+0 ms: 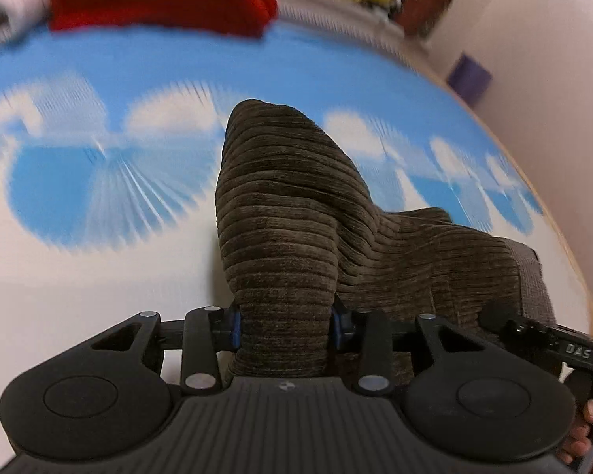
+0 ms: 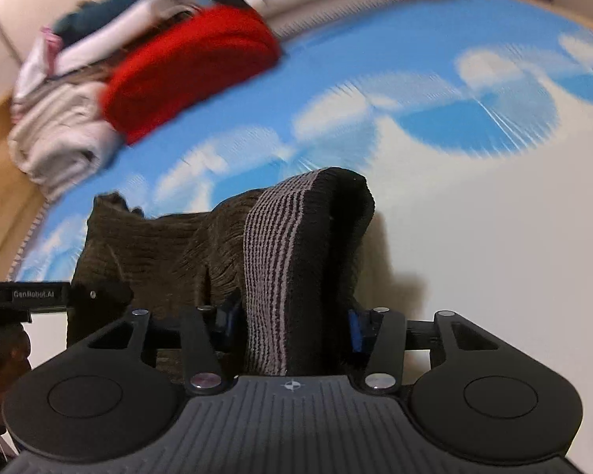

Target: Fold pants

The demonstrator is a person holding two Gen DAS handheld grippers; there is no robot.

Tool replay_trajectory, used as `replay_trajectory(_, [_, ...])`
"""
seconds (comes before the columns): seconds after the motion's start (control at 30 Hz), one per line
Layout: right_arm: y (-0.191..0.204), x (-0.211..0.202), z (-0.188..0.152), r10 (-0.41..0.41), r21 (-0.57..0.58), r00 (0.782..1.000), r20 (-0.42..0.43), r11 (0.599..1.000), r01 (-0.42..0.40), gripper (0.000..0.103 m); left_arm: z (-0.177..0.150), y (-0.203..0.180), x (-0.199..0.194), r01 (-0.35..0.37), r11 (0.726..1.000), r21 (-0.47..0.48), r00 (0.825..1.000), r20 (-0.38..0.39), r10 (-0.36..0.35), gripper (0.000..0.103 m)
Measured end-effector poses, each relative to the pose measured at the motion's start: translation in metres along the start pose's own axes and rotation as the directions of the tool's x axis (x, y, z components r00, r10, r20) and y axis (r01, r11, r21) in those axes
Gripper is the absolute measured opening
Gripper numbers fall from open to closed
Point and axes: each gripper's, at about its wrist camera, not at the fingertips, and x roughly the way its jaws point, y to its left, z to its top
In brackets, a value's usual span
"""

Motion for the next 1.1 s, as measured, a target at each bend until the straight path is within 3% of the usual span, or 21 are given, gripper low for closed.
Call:
replay_trajectory(0.17, [0.048,0.017,0.015,0.066,-0.084,0.993,0.101,0.995,-0.058,0.05,0.011,0.037,-0.026,-0.045,0.997,-0.065,0.993,0.105,0.052,0.045])
replay_trajectory(0.27, [0.068,0.034,0.026,0.093,-0.122,0.991,0.098,0.989,-0.081,0.053,0.016,0.063,-0.03,-0.136,0.979,-0.154,0.984,0.094,0.152,0.062])
replay_trajectory(0.33, [0.075,0.053,0.03,0.054,-0.133,0.998,0.041,0.99,-0.048,0.062,0.017,0.074,-0.036,-0.233,0.954,-0.191,0.96,0.111,0.257,0.061])
replay_trajectory(0.4, [0.08,0.071,0.03,-0.069,-0.166,0.998,0.001,0.984,0.068,0.063,0.016,0.079,-0.045,-0.246,0.952,-0.184,0.955,0.125,0.271,0.061])
replay_trajectory(0.43, [0.082,0.073,0.029,-0.149,-0.19,0.989,0.025,0.97,0.151,0.063,0.015,0.078,-0.047,-0.226,0.959,-0.17,0.961,0.123,0.248,0.06])
replay_trajectory(0.5, [0.086,0.07,0.028,-0.209,-0.214,0.976,0.061,0.952,0.217,0.063,0.013,0.073,-0.047,-0.179,0.978,-0.108,0.974,0.117,0.192,0.056])
replay_trajectory(0.57, [0.089,0.057,0.029,-0.175,-0.209,0.98,0.098,0.959,0.192,0.063,0.007,0.061,-0.046,-0.144,0.989,-0.02,0.984,0.103,0.146,0.052])
replay_trajectory(0.63, [0.098,0.05,0.027,-0.111,-0.259,0.987,0.118,0.956,0.139,0.063,0.001,0.052,-0.038,-0.11,0.992,0.061,0.993,0.039,0.108,0.05])
replay_trajectory(0.67, [0.104,0.051,0.025,-0.083,-0.29,0.99,0.112,0.95,0.113,0.062,-0.004,0.05,-0.028,-0.111,0.99,0.089,0.994,-0.014,0.113,0.05])
replay_trajectory(0.73, [0.105,0.061,0.02,-0.098,-0.318,0.994,0.045,0.942,0.107,0.062,-0.026,0.048,0.008,-0.176,0.973,0.15,0.959,-0.196,0.204,0.052])
replay_trajectory(0.8, [0.097,0.087,0.014,-0.216,-0.336,0.972,-0.092,0.926,0.174,0.067,-0.033,0.042,0.009,-0.2,0.965,0.172,0.954,-0.189,0.232,0.053])
replay_trajectory(0.83, [0.089,0.09,0.012,-0.215,-0.285,0.968,-0.13,0.943,0.172,0.067,-0.032,0.039,0.004,-0.201,0.964,0.173,0.958,-0.171,0.231,0.051])
replay_trajectory(0.9, [0.087,0.081,0.018,-0.193,-0.204,0.976,-0.101,0.964,0.17,0.063,-0.028,0.032,-0.012,-0.181,0.966,0.183,0.973,-0.109,0.203,0.05])
replay_trajectory(0.97, [0.097,0.068,0.022,-0.188,-0.253,0.982,-0.018,0.951,0.177,0.063,-0.031,0.025,-0.025,-0.118,0.97,0.213,0.988,-0.075,0.137,0.05])
replay_trajectory(1.0, [0.101,0.068,0.022,-0.187,-0.284,0.982,-0.007,0.942,0.177,0.063,-0.036,0.021,-0.025,-0.091,0.965,0.244,0.988,-0.096,0.117,0.05])
replay_trajectory(1.07, [0.099,0.084,0.015,-0.245,-0.349,0.963,-0.11,0.917,0.193,0.066,-0.053,0.017,-0.01,-0.071,0.946,0.316,0.97,-0.201,0.14,0.051])
replay_trajectory(1.1, [0.094,0.09,0.013,-0.267,-0.344,0.952,-0.15,0.917,0.203,0.069,-0.064,0.012,-0.005,-0.077,0.923,0.376,0.961,-0.22,0.17,0.054])
